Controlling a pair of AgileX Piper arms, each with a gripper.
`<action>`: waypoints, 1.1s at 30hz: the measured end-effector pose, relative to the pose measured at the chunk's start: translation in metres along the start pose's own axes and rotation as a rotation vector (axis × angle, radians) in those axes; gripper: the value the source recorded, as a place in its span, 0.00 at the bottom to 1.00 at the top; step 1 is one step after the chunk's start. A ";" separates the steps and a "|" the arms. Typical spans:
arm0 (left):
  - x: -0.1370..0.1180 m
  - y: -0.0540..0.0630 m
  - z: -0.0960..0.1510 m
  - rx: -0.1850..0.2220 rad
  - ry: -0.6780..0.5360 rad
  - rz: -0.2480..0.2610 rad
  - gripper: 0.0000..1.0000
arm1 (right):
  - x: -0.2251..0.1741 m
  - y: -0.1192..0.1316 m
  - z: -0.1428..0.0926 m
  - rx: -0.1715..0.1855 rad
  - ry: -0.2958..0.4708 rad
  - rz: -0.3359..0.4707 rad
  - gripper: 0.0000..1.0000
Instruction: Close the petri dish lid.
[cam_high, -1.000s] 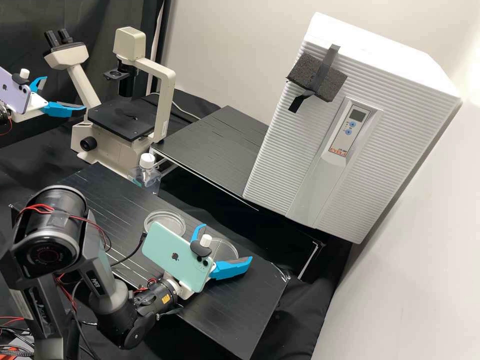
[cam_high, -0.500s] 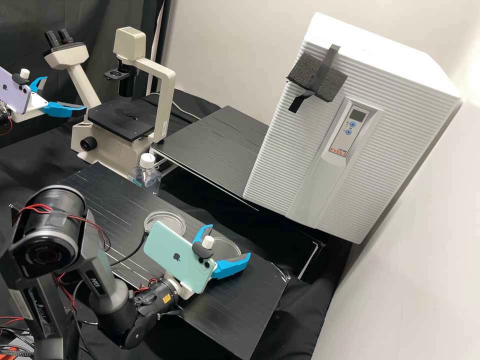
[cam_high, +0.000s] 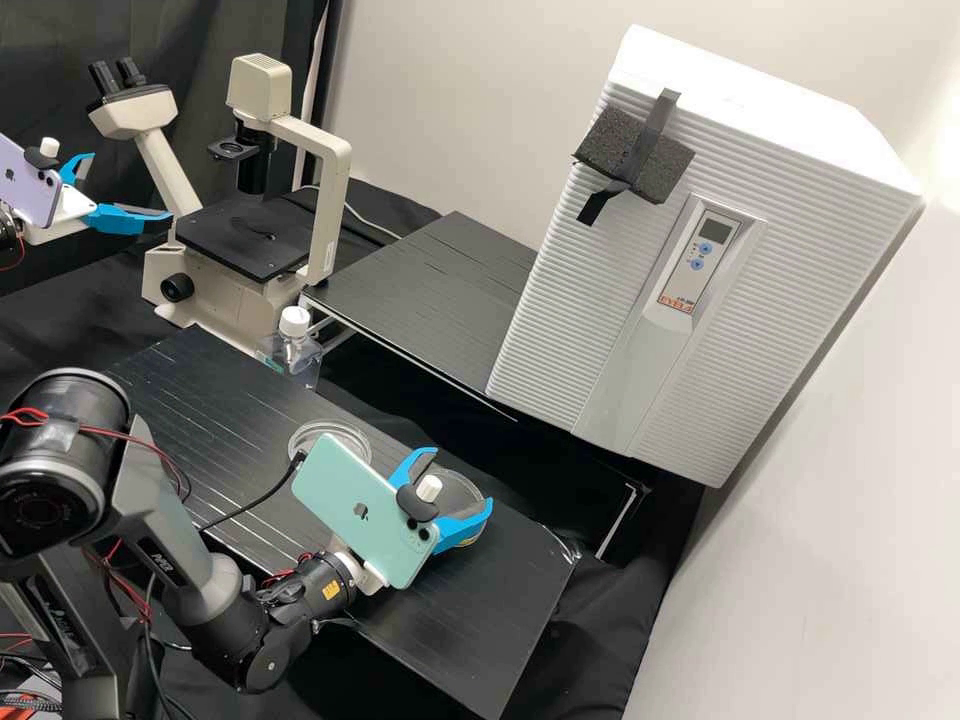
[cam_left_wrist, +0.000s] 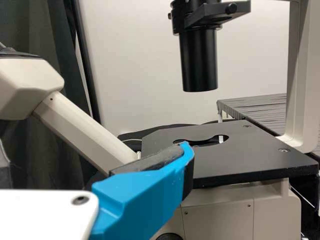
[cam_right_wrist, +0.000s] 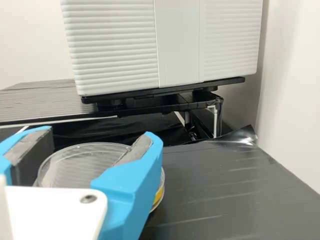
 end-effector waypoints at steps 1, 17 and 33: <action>0.000 0.000 0.000 0.000 0.000 0.000 1.00 | 0.000 0.000 0.000 0.000 0.000 0.000 1.00; 0.000 0.000 0.000 0.000 0.000 0.000 1.00 | 0.000 -0.002 -0.001 -0.013 0.004 -0.008 1.00; 0.000 0.000 0.000 0.000 0.000 0.000 1.00 | -0.010 0.006 -0.010 -0.055 0.018 0.064 1.00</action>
